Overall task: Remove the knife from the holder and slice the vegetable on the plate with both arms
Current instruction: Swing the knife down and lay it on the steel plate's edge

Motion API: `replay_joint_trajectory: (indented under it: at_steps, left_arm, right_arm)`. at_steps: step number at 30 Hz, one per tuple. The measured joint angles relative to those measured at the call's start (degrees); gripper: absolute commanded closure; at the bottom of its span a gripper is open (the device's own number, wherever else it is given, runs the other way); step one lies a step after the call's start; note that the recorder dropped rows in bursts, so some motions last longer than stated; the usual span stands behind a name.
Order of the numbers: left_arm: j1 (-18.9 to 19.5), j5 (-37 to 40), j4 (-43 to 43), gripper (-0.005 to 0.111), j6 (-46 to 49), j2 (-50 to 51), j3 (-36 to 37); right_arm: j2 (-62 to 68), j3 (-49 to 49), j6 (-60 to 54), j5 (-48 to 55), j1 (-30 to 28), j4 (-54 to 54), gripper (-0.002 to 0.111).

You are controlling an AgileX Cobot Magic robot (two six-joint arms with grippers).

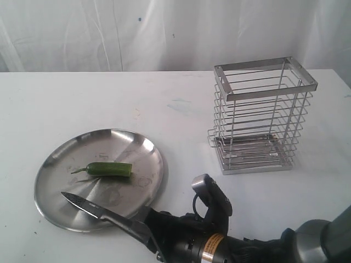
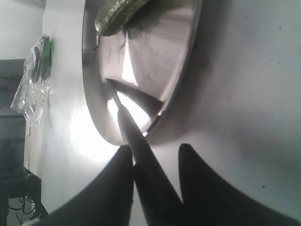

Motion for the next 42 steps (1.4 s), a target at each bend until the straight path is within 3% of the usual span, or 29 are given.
replay_joint_trajectory:
  at_steps: [4,11,42]
  left_arm:
    - [0.0,0.0,0.0,0.107,0.0,0.0,0.0]
    - [0.0,0.0,0.0,0.107,0.0,0.0,0.0]
    - [0.0,0.0,0.0,0.107,0.0,0.0,0.0]
  right_arm:
    - [0.0,0.0,0.0,0.34,0.0,0.0,0.075]
    - [-0.1,0.0,0.0,0.75,0.0,0.0,0.055]
    - [-2.67,0.16,-10.03,3.95,-1.75,4.34,0.055]
